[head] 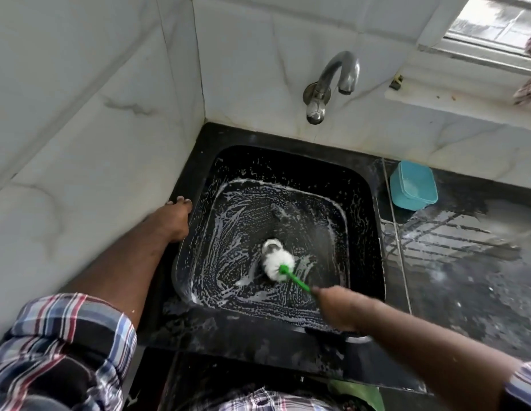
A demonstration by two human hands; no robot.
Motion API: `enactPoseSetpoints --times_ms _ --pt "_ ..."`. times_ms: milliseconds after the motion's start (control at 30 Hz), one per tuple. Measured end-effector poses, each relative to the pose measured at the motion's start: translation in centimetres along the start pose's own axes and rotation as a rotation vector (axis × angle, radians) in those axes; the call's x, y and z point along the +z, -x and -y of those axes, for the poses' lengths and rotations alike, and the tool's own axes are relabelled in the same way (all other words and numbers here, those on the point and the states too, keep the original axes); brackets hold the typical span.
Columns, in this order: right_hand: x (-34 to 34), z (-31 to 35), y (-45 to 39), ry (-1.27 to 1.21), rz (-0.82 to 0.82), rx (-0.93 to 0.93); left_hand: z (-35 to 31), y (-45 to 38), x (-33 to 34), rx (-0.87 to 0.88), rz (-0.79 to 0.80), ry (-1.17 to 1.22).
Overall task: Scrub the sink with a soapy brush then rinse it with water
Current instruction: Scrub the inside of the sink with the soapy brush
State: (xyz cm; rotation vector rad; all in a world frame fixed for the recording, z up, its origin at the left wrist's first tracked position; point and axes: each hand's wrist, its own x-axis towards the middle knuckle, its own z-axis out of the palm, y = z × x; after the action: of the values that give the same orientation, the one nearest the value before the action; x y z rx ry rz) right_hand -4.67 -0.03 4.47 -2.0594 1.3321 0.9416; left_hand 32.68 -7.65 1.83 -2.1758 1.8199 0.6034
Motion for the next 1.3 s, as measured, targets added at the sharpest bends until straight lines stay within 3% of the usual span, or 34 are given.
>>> enactPoseSetpoints --times_ms 67,167,267,367,433,567,633,733,800,867,967,1133,1300 --pt "-0.7 0.3 -1.0 -0.018 -0.025 -0.017 0.0 0.0 0.0 -0.004 0.001 0.006" --pt "-3.2 -1.2 -4.9 -0.161 -0.157 0.159 0.0 0.2 -0.1 0.002 0.006 0.001" --pt "-2.0 -0.4 -6.0 -0.257 -0.135 0.188 0.0 0.3 -0.3 0.008 0.012 -0.008" --pt "-0.9 -1.4 -2.4 -0.214 -0.073 0.112 0.0 0.3 -0.2 0.005 0.015 -0.009" --pt "-2.2 -3.8 -0.5 -0.238 -0.065 0.180 -0.1 0.4 -0.3 0.005 0.019 -0.007" --pt "-4.1 -5.4 -3.5 -0.094 -0.226 0.264 -0.2 0.5 -0.4 0.000 0.016 -0.002" --pt "-3.5 -3.8 -5.8 -0.155 -0.264 0.251 -0.2 0.5 -0.4 -0.001 0.010 -0.001" --pt "-1.2 -0.8 -5.8 -0.231 -0.178 0.177 -0.2 0.5 -0.4 0.008 0.007 0.002" --pt "0.5 -0.9 -3.7 -0.136 -0.099 0.094 -0.2 0.6 -0.3 0.006 0.001 0.009" --pt "0.0 -3.3 -2.0 -0.009 -0.061 0.126 -0.2 0.6 -0.3 0.005 -0.003 0.013" --pt "-2.4 -5.7 -3.4 -0.023 -0.158 0.254 -0.1 0.5 -0.2 0.004 -0.005 0.015" --pt "-0.1 0.6 -6.3 -0.323 -0.109 0.158 -0.2 0.6 -0.3 0.008 -0.005 0.011" --pt "-2.7 -5.3 -3.2 -0.210 -0.076 0.232 -0.1 0.4 -0.3 0.004 0.014 -0.001"
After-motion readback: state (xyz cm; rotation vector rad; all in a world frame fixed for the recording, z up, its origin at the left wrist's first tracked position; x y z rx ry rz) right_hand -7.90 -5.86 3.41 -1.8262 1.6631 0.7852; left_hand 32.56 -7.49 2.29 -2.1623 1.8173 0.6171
